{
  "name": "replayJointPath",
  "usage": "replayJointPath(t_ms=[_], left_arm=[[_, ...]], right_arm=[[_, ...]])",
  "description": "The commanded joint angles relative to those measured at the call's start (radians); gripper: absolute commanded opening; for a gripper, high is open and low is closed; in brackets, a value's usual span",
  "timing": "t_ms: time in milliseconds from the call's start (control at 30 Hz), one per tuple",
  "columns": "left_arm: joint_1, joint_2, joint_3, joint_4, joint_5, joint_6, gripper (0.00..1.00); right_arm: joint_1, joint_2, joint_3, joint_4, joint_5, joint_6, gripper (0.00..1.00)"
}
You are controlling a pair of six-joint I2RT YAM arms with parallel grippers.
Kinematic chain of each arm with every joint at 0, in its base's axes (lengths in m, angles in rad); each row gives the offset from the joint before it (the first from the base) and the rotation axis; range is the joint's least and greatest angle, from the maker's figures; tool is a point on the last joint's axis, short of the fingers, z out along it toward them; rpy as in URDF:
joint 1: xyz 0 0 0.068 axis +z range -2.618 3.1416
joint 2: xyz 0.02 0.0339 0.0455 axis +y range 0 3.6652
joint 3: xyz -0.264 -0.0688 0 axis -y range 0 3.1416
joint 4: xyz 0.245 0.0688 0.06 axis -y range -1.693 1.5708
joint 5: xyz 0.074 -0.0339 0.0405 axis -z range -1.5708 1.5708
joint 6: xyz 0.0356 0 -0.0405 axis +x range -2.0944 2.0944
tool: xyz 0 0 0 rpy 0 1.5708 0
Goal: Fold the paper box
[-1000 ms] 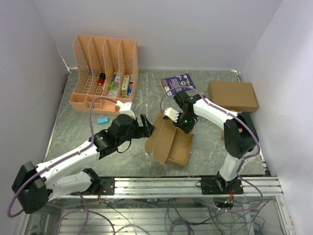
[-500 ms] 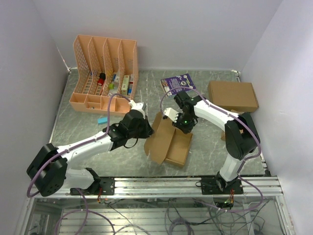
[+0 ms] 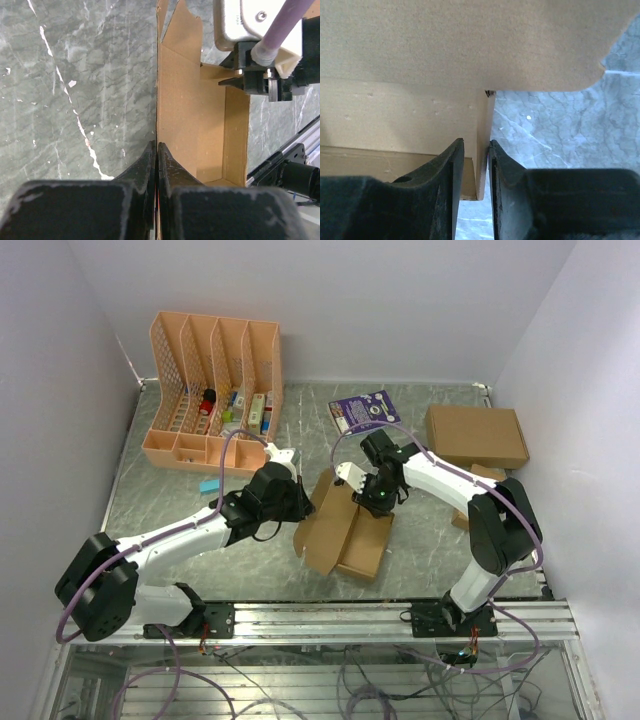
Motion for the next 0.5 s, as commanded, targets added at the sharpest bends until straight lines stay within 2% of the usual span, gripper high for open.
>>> replayJointPath(t_ms=[0, 333, 433, 467], left_arm=[[0.01, 0.0, 0.035, 0.026, 0.047, 0.026, 0.07], [0.009, -0.007, 0.048, 0.041, 0.065, 0.054, 0.07], [0.009, -0.001, 0.052, 0.042, 0.071, 0.056, 0.07], [0.01, 0.0, 0.051, 0.045, 0.073, 0.054, 0.07]], right_arm=[[-0.003, -0.022, -0.037, 0.048, -0.032, 0.002, 0.26], [-0.015, -0.044, -0.121, 0.153, -0.042, 0.013, 0.26], [-0.02, -0.064, -0.143, 0.196, -0.038, 0.026, 0.2], [-0.02, -0.067, -0.151, 0.214, -0.036, 0.03, 0.14]])
